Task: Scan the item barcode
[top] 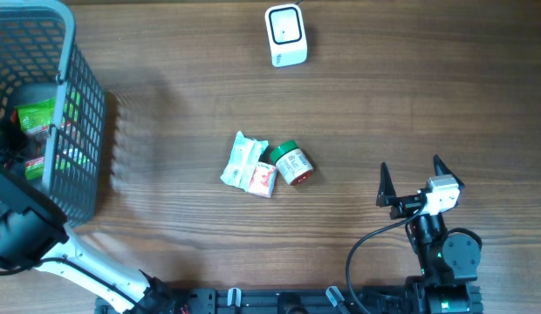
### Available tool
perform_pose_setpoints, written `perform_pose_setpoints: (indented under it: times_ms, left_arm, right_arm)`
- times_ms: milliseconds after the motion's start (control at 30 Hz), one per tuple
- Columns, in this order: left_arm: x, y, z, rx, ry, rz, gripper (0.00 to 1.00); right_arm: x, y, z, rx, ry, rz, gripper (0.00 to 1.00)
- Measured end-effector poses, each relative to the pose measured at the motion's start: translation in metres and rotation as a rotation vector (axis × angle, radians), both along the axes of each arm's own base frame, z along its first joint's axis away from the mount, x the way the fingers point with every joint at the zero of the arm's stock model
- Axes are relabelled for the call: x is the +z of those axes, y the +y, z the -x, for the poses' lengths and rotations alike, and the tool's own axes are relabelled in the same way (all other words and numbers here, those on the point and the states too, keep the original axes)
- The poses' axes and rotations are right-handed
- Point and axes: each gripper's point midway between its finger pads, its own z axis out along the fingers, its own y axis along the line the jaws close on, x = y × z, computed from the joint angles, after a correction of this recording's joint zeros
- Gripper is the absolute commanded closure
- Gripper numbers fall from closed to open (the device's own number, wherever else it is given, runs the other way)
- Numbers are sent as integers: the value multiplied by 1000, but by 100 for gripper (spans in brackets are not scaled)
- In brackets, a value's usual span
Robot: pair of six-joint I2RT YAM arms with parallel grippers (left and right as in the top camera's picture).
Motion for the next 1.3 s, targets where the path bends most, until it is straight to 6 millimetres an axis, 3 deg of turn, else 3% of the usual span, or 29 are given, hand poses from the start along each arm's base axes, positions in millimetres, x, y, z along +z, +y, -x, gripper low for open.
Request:
perform_pose_setpoints:
  times_ms: [133, 600, 733, 867, 933, 1100, 1300]
  left_arm:
    - [-2, 3, -1, 0, 5, -7, 96]
    - [-3, 4, -1, -6, 21, -13, 96]
    - [-1, 1, 0, -39, 37, -15, 76]
    - [-11, -16, 3, -98, 87, 20, 60]
    - [-10, -20, 1, -119, 101, 9, 48]
    - [11, -29, -6, -176, 162, -84, 43]
    - [38, -38, -19, -249, 171, -171, 49]
  right_arm:
    - [0, 0, 0, 0, 0, 0, 0]
    - [0, 0, 0, 0, 0, 0, 0]
    - [0, 0, 0, 0, 0, 0, 0]
    - [0, 0, 0, 0, 0, 0, 0]
    - [0, 0, 0, 0, 0, 0, 0]
    - [0, 0, 0, 0, 0, 0, 0]
    - [0, 0, 0, 0, 0, 0, 0]
